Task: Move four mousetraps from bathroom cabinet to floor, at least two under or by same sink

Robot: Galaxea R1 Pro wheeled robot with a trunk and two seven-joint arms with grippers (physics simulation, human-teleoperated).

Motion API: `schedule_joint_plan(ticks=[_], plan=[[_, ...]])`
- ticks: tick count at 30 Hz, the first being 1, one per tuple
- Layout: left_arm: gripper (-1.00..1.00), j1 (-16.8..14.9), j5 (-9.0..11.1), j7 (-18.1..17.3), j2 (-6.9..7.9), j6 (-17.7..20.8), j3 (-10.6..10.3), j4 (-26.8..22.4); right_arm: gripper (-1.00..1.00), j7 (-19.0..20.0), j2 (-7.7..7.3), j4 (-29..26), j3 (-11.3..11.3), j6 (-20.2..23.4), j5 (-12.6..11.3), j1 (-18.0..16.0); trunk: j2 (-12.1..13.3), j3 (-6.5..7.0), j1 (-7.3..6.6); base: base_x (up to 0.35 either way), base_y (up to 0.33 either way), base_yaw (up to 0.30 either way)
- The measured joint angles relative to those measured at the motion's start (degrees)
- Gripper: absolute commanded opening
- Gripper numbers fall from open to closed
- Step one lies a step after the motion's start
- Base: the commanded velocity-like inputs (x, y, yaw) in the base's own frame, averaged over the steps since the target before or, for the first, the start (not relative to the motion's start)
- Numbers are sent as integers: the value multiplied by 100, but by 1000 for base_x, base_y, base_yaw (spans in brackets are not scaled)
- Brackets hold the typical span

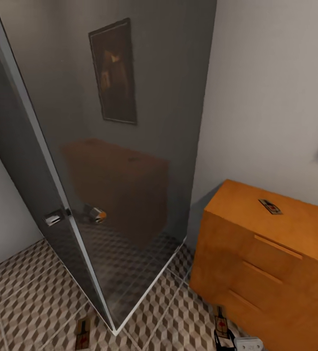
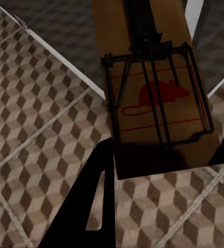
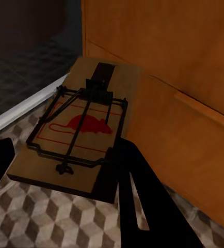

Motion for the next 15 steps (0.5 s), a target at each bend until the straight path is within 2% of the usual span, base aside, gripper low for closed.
schedule_joint_plan(ticks=[15], plan=[[-100,0,0,0,0,0,0,0,-100,0,0,0,0,0,0,0,0,-15,0,0,0,282]])
